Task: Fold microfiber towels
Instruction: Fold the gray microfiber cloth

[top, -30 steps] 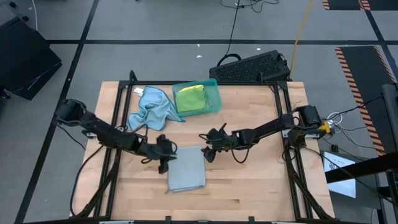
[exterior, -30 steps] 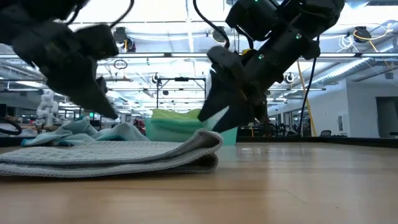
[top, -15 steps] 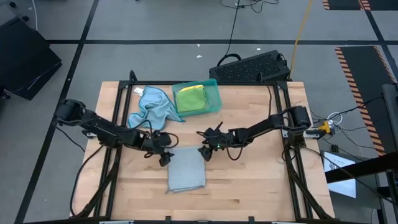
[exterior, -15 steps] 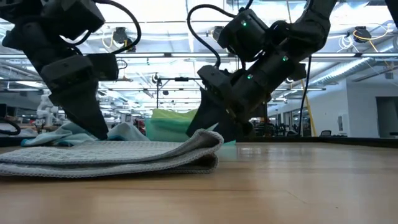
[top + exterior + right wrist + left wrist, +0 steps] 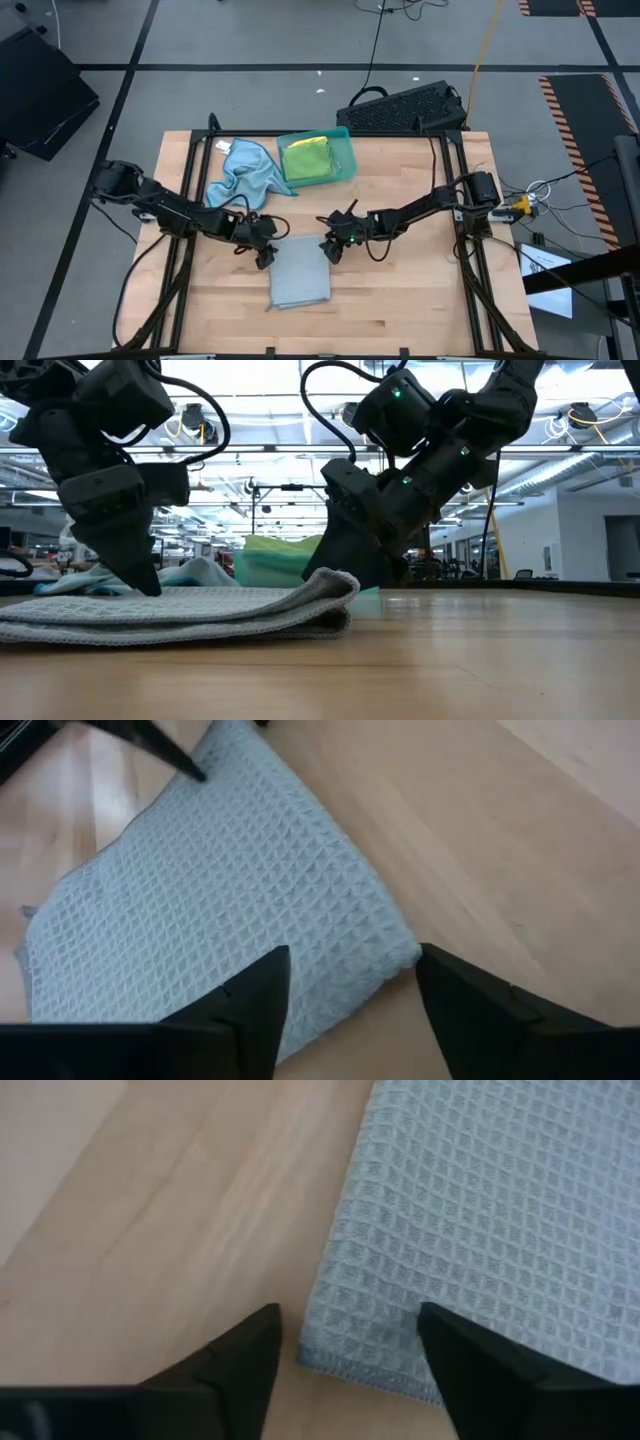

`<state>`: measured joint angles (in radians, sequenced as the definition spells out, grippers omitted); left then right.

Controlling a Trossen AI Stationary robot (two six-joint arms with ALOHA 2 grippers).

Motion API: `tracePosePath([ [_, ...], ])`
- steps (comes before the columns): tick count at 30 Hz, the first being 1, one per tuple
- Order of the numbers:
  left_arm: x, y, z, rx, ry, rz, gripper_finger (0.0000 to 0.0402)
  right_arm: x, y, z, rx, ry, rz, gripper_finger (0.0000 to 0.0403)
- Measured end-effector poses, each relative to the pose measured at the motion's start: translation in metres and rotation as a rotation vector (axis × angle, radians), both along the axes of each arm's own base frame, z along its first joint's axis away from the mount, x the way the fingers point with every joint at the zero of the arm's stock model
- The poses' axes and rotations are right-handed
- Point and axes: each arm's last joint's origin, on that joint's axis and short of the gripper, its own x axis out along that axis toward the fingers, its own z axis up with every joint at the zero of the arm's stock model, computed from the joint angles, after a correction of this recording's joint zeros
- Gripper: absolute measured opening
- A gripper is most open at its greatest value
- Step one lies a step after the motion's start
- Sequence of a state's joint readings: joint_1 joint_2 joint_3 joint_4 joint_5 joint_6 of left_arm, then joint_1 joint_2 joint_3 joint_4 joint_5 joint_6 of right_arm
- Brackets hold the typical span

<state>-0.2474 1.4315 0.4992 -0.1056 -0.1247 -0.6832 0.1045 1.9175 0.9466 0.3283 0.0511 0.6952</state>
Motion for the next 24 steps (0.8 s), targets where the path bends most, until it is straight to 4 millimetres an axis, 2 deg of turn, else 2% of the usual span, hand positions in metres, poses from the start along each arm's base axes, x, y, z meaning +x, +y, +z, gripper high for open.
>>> tracePosePath([
  [3,-0.001,-0.001,0.000,0.021,0.003,-0.022,0.0193,0.000,0.000,0.000,-0.012,0.000,-0.010,0.0173],
  [8,0.000,-0.003,0.000,0.035,-0.007,-0.090,0.0086,0.000,-0.001,0.000,-0.040,0.000,-0.018,0.0122],
  [12,0.000,-0.003,0.000,0.056,-0.009,-0.144,0.0014,0.001,-0.003,0.001,-0.075,-0.010,-0.012,0.0102],
  [16,0.001,-0.001,0.000,0.106,-0.011,-0.179,0.0018,0.001,-0.009,0.001,-0.126,-0.014,0.027,0.0118],
  [24,0.003,0.017,0.001,0.201,-0.005,-0.192,0.0008,0.005,-0.031,0.004,-0.139,-0.062,0.139,0.0201],
])
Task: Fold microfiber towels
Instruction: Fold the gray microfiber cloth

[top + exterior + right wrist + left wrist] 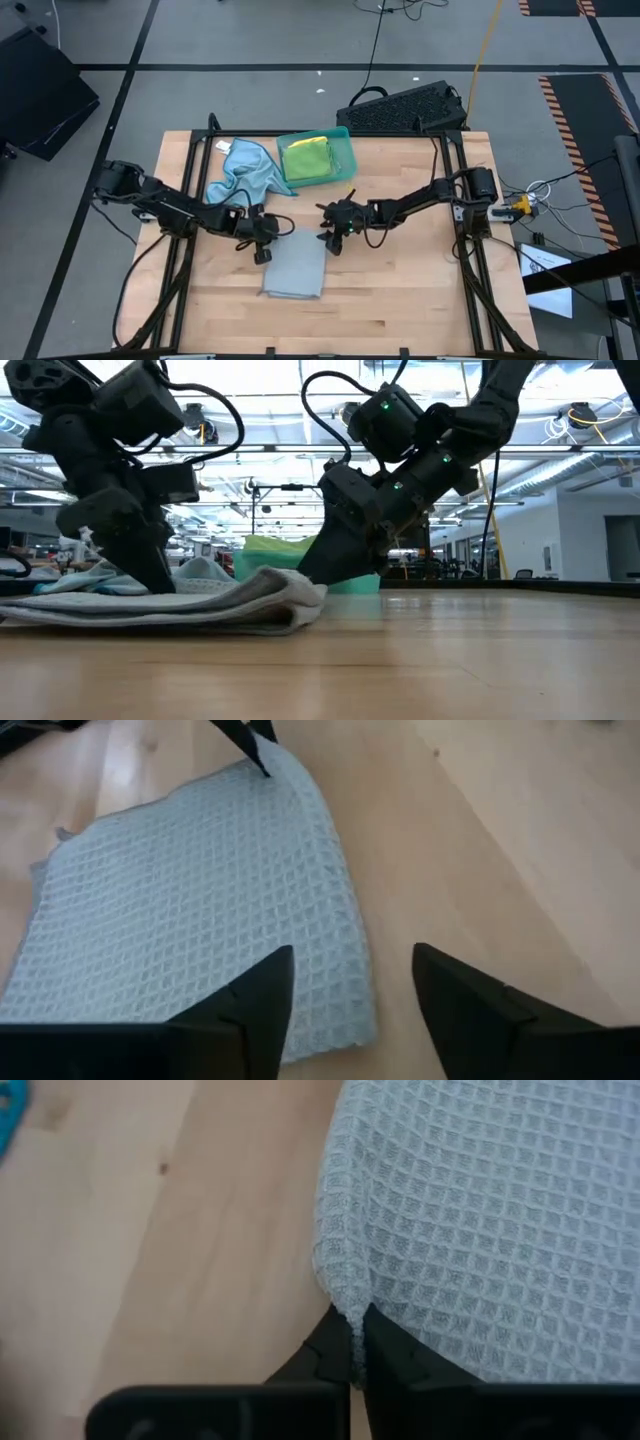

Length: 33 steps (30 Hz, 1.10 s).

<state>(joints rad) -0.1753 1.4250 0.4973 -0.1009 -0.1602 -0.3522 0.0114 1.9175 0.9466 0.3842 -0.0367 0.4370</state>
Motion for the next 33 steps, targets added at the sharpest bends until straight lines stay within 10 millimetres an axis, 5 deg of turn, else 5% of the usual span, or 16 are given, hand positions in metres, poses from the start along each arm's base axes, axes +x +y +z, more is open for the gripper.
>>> tracePosePath([
  [10,0.001,0.007,0.000,0.051,0.000,-0.011,0.0007,0.003,-0.008,-0.018,0.108,0.029,0.017,0.0203],
  [19,0.002,0.007,0.000,0.040,-0.008,0.013,0.0006,0.003,-0.006,-0.022,0.108,0.038,0.028,0.0081],
  [23,0.003,0.008,0.005,0.052,-0.049,0.009,0.0008,-0.001,-0.004,-0.012,0.079,0.036,0.099,0.0012],
  [33,0.008,0.010,0.041,0.202,-0.177,0.010,0.0006,-0.013,-0.015,0.041,-0.125,-0.031,0.070,0.0005],
])
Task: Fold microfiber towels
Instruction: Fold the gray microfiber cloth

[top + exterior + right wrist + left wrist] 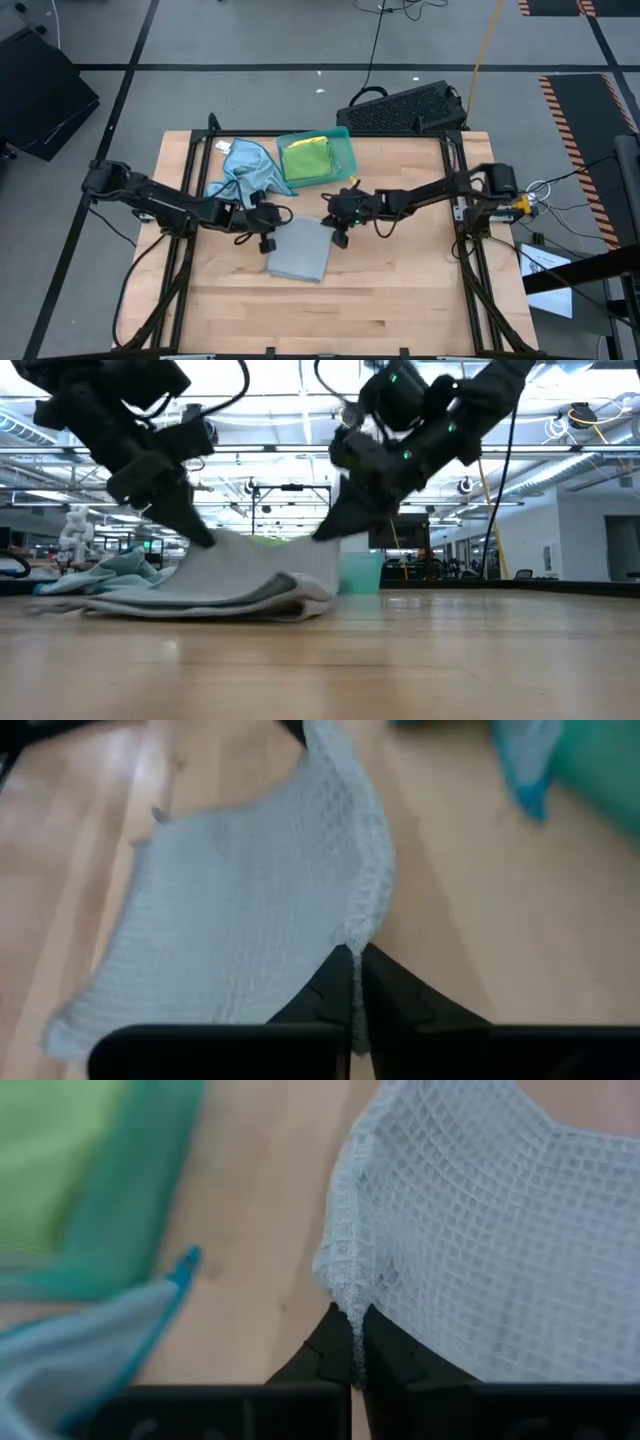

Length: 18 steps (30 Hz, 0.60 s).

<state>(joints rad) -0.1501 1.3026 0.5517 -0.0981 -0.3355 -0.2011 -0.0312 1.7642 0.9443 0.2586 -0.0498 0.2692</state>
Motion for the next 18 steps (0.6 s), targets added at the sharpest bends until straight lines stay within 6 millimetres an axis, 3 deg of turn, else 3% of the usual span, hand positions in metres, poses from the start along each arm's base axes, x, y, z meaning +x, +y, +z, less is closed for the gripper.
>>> tracePosePath([
  [5,-0.004,-0.006,0.006,0.037,-0.013,-0.026,0.0010,0.000,0.007,0.010,-0.048,-0.041,-0.013,0.0005],
  [18,-0.019,-0.060,0.004,0.017,-0.006,-0.252,0.0008,0.002,0.067,0.010,-0.055,-0.125,0.087,0.0004],
])
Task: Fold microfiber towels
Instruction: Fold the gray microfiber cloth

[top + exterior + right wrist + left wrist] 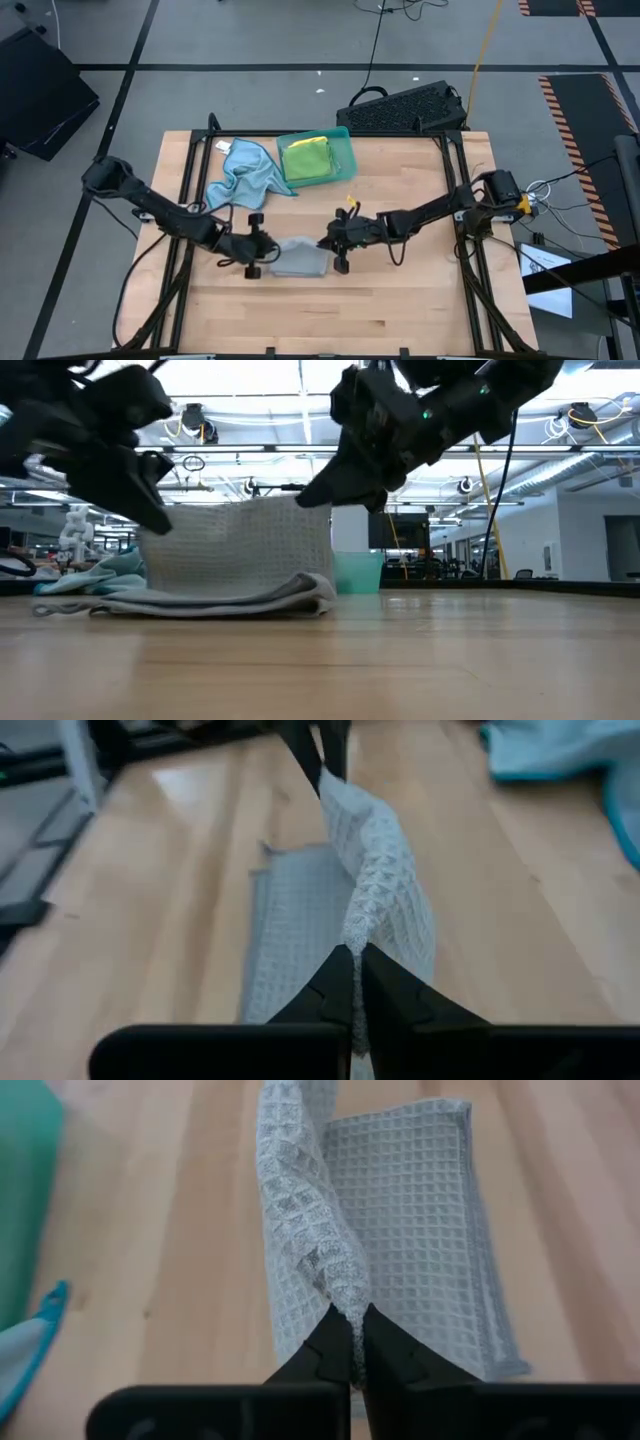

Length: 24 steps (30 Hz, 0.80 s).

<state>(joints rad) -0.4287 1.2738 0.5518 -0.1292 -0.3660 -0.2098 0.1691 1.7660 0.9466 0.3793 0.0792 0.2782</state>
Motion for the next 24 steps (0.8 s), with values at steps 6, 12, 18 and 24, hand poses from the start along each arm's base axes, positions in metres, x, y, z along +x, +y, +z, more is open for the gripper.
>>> tracePosePath([
  [6,-0.006,-0.013,0.000,-0.037,0.001,-0.027,0.0010,-0.002,0.013,0.001,0.047,-0.004,0.014,0.0004],
  [12,-0.010,-0.021,0.000,-0.047,0.001,-0.055,0.0014,0.003,0.027,-0.012,0.094,-0.037,0.063,0.0004],
  [18,-0.013,-0.026,-0.001,-0.118,0.025,-0.076,0.0008,0.006,0.036,-0.026,0.141,-0.038,0.113,0.0004],
  [24,-0.015,-0.031,-0.001,-0.137,0.026,-0.084,0.0014,0.006,0.040,-0.026,0.142,-0.037,0.124,0.0004],
])
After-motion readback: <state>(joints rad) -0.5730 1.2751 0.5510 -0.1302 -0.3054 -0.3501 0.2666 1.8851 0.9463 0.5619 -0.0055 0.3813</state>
